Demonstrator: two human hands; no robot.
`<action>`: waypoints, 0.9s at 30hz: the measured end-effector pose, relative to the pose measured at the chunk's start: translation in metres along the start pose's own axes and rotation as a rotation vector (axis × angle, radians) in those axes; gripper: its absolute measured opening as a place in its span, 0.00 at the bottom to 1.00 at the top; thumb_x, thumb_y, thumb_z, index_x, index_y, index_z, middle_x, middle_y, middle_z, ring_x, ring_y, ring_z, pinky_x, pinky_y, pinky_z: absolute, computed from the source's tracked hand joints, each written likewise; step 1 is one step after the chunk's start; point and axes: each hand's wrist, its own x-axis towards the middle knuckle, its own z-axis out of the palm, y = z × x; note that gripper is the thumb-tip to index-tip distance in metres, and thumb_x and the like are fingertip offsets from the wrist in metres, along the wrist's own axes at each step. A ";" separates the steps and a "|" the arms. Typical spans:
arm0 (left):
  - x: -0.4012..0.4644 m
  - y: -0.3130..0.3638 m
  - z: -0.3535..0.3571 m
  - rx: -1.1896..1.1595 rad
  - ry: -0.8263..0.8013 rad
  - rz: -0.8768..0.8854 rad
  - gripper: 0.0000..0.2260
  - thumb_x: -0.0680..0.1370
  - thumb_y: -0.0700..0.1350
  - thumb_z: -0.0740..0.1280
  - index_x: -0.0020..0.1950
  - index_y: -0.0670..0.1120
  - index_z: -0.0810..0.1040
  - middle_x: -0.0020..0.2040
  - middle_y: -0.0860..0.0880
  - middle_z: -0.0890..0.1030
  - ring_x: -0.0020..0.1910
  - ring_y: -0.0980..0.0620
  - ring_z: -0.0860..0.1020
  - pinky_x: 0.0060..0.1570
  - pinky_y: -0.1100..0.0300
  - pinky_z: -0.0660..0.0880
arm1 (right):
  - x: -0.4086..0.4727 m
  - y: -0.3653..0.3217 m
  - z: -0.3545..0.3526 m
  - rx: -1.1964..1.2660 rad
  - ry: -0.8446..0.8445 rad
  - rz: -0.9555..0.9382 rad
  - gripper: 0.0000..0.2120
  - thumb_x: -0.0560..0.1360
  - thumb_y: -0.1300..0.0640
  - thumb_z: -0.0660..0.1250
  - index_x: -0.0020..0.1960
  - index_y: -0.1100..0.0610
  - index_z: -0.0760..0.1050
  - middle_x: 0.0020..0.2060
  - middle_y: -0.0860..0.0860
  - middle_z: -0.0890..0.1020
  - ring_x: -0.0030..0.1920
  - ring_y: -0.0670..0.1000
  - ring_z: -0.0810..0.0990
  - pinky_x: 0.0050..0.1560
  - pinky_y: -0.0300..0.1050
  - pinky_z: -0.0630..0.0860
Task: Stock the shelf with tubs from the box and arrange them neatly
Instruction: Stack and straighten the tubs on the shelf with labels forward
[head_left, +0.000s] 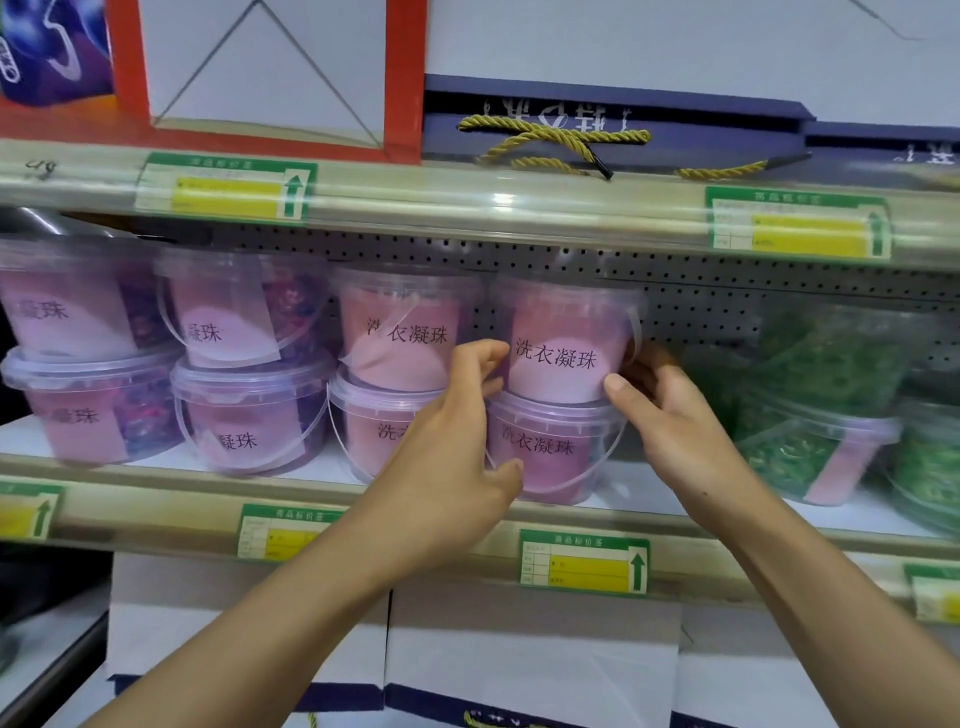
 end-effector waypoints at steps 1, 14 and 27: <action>0.001 -0.001 -0.001 0.014 -0.010 0.003 0.33 0.73 0.38 0.68 0.68 0.59 0.53 0.70 0.57 0.64 0.70 0.65 0.62 0.65 0.64 0.65 | -0.001 0.000 0.000 -0.014 0.002 0.002 0.18 0.79 0.54 0.61 0.67 0.53 0.67 0.59 0.47 0.78 0.59 0.46 0.76 0.61 0.45 0.71; -0.010 -0.011 0.002 0.172 0.013 0.074 0.33 0.74 0.39 0.67 0.70 0.57 0.51 0.74 0.57 0.61 0.71 0.60 0.62 0.65 0.66 0.63 | -0.032 0.000 0.004 -0.120 0.138 0.035 0.26 0.72 0.49 0.68 0.66 0.52 0.64 0.61 0.48 0.74 0.60 0.48 0.74 0.63 0.51 0.72; -0.007 -0.014 0.001 0.221 0.072 0.163 0.26 0.71 0.38 0.68 0.61 0.54 0.58 0.65 0.53 0.71 0.64 0.53 0.71 0.58 0.54 0.72 | -0.032 0.010 0.000 -0.155 -0.006 -0.045 0.19 0.73 0.57 0.69 0.61 0.49 0.67 0.57 0.47 0.78 0.58 0.45 0.78 0.62 0.48 0.74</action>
